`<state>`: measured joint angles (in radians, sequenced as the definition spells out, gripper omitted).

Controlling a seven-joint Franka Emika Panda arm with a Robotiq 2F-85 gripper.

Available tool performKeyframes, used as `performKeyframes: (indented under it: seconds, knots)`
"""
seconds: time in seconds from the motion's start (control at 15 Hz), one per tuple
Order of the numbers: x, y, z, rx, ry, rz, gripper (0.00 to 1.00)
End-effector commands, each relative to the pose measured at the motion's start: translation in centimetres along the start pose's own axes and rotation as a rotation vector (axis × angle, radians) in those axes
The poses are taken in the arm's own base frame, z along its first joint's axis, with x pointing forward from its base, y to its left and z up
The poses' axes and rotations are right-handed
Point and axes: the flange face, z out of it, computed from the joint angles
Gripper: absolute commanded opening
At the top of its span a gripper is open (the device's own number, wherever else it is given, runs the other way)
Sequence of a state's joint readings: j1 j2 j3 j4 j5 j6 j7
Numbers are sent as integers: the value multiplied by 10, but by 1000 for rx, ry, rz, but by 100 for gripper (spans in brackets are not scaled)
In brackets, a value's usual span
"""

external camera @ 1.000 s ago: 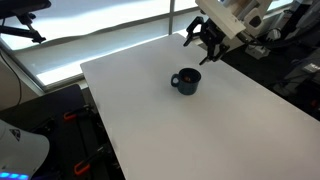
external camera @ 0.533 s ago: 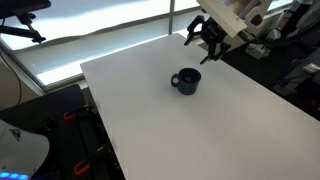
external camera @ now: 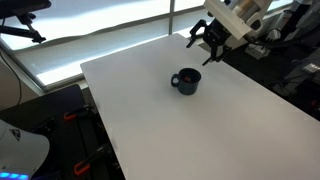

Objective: Put the marker on the table

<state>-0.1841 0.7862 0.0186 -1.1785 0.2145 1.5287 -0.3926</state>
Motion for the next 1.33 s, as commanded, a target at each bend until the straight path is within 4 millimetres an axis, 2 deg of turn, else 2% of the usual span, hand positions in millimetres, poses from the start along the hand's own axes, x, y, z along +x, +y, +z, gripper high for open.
performKeyframes:
  seconds: [0.0, 0.07, 0.13, 0.27, 0.47, 0.93, 1.27]
  knots:
    - [20, -4, 16, 19, -80, -32, 100]
    - [21, -5, 23, 33, -97, -43, 100]
    - [15, -3, 19, 28, -64, -23, 100]
    - [22, -1, 30, 38, -83, -28, 100]
    - [23, 1, 32, 39, -89, -28, 100]
    - [24, 19, 53, 68, -109, -9, 100]
    - [25, 25, 60, 69, -120, 1, 100]
